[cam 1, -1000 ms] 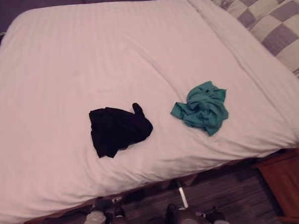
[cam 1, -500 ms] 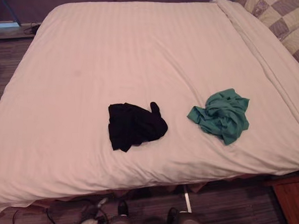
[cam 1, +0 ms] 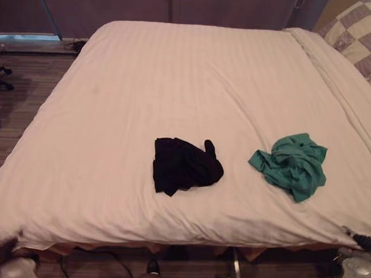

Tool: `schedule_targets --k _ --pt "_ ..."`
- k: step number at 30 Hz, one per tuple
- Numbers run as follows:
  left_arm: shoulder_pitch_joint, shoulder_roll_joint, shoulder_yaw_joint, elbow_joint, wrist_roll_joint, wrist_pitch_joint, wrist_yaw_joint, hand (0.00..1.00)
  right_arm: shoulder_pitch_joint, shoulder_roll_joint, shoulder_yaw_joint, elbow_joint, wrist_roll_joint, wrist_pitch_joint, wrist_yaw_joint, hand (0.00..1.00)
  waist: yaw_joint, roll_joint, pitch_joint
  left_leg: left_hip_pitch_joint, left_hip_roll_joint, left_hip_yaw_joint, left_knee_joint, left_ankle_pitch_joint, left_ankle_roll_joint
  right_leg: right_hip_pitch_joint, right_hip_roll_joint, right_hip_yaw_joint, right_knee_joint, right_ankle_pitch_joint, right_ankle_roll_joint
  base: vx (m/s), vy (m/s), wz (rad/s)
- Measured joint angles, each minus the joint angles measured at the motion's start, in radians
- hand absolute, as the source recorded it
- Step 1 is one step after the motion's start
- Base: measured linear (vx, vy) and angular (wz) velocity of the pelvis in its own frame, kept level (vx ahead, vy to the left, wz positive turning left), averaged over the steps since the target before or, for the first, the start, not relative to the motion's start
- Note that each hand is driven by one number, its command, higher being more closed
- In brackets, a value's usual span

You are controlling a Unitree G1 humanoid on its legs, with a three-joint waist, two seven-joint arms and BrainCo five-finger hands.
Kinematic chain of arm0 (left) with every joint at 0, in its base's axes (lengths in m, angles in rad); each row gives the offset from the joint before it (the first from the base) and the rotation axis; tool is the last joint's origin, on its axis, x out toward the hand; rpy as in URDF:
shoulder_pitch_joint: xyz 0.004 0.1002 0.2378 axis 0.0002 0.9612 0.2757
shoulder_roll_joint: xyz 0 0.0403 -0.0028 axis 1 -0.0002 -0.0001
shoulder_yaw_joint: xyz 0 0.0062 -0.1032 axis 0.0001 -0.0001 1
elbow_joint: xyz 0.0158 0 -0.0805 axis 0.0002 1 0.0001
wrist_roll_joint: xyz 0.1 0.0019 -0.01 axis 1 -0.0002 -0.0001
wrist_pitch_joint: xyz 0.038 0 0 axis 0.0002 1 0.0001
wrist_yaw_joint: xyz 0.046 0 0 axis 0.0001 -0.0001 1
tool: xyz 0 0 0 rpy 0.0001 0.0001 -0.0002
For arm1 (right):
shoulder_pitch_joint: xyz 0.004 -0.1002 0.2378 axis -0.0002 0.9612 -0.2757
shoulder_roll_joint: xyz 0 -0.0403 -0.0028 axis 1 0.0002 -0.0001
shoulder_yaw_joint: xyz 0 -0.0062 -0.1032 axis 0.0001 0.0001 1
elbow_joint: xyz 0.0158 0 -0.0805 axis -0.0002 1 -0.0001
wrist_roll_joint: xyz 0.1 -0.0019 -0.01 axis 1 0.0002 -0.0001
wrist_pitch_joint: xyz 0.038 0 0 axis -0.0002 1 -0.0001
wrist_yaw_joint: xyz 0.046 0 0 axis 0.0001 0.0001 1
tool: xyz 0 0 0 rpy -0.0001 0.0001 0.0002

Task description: Tidy the bed and pick cloth on bed and put in laundry

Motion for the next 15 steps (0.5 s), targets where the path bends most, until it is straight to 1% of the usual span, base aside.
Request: schedule_targets --k 1,2,3,4,5,7,8,9,10,12,13,15 --pt "-0.032 0.033 -0.042 -0.051 0.031 -0.011 0.004 0.0 -0.025 -0.039 0.005 0.0 -0.036 0.001 0.001 0.0 -0.001 0.002 0.001 -0.002 -0.003 -0.004 0.0 0.001 0.001 0.0 -0.002 0.005 0.0 0.0 0.0 0.06 0.033 0.15" --pt "-0.047 0.048 -0.065 -0.072 0.042 -0.015 0.005 0.0 -0.035 -0.06 0.011 0.0 -0.051 0.001 0.002 0.0 -0.002 0.003 0.002 -0.001 -0.004 -0.004 0.0 0.001 0.001 0.0 -0.003 0.008 0.0 0.0 0.0 0.01 0.031 0.02" --pt "-0.074 0.077 -0.112 -0.112 0.075 -0.027 0.006 0.0 -0.066 -0.109 0.037 0.0 -0.094 0.001 0.003 0.0 -0.009 0.01 0.002 -0.001 -0.006 -0.003 0.0 0.001 0.001 -0.001 -0.003 0.015 0.0 0.001 -0.001 0.0 0.017 -0.05" --pt "-0.085 0.086 -0.132 -0.121 0.082 -0.034 0.005 0.0 -0.075 -0.132 0.056 0.0 -0.108 0.0 0.004 0.0 -0.012 0.015 0.002 -0.001 -0.006 -0.003 0.0 0.001 0.001 -0.002 -0.003 0.018 0.0 0.001 -0.002 -0.01 0.017 -0.13" --pt "-0.124 0.107 -0.205 -0.135 0.101 -0.041 0.004 0.0 -0.098 -0.194 0.111 0.0 -0.138 -0.001 0.006 0.0 -0.015 0.026 0.003 0.0 -0.006 -0.002 0.0 0.001 0.001 -0.006 -0.002 0.028 0.0 0.004 -0.006 -0.01 0.009 -0.11" --pt "-0.174 0.114 -0.285 -0.14 0.115 -0.054 -0.001 0.0 -0.127 -0.25 0.166 0.0 -0.16 -0.003 0.008 0.0 -0.016 0.04 0.009 -0.001 -0.006 -0.001 0.0 0.003 0.005 -0.01 -0.001 0.032 0.001 0.007 -0.01 -0.03 0.004 -0.1" --pt "-0.208 0.117 -0.344 -0.146 0.116 -0.061 -0.004 0.0 -0.161 -0.283 0.205 0.0 -0.176 -0.01 0.012 0.0 -0.021 0.048 0.013 -0.009 -0.004 0.001 0.0 0.007 0.008 -0.025 0.001 0.039 0.006 0.01 -0.011 -0.06 0.003 -0.14" --pt "-0.25 0.126 -0.411 -0.147 0.124 -0.074 -0.01 0.0 -0.208 -0.316 0.251 0.0 -0.183 -0.019 0.025 0.0 -0.033 0.059 0.023 -0.025 0.0 0.006 0.0 0.014 0.008 -0.046 0.004 0.049 0.01 0.018 -0.011 -0.09 0.004 -0.16" --pt "-0.266 0.132 -0.432 -0.148 0.134 -0.079 -0.016 0.0 -0.23 -0.326 0.268 0.0 -0.184 -0.022 0.027 0.0 -0.038 0.061 0.031 -0.031 0.001 0.009 0.0 0.017 0.008 -0.055 0.005 0.052 0.013 0.02 -0.013 -0.09 0.003 -0.16" --pt "-0.363 0.157 -0.526 -0.148 0.16 -0.091 -0.043 0.0 -0.341 -0.361 0.338 0.001 -0.194 -0.032 0.029 0.0 -0.054 0.07 0.08 -0.062 0.003 0.025 0.0 0.035 0.016 -0.112 0.006 0.073 0.043 0.026 -0.02 -0.14 0.012 -0.2" --pt "-0.386 0.157 -0.543 -0.147 0.164 -0.091 -0.047 0.0 -0.361 -0.364 0.345 0.001 -0.196 -0.033 0.029 0.0 -0.055 0.071 0.088 -0.069 0.003 0.028 0.0 0.038 0.018 -0.123 0.007 0.079 0.047 0.028 -0.022 -0.16 0.019 -0.21" --pt "-0.485 0.161 -0.628 -0.146 0.191 -0.091 -0.053 0.0 -0.453 -0.378 0.394 0.001 -0.205 -0.032 0.028 0.0 -0.067 0.075 0.129 -0.105 0.003 0.037 0.0 0.053 0.027 -0.171 0.007 0.093 0.055 0.046 -0.018 -0.12 0.023 -0.23"
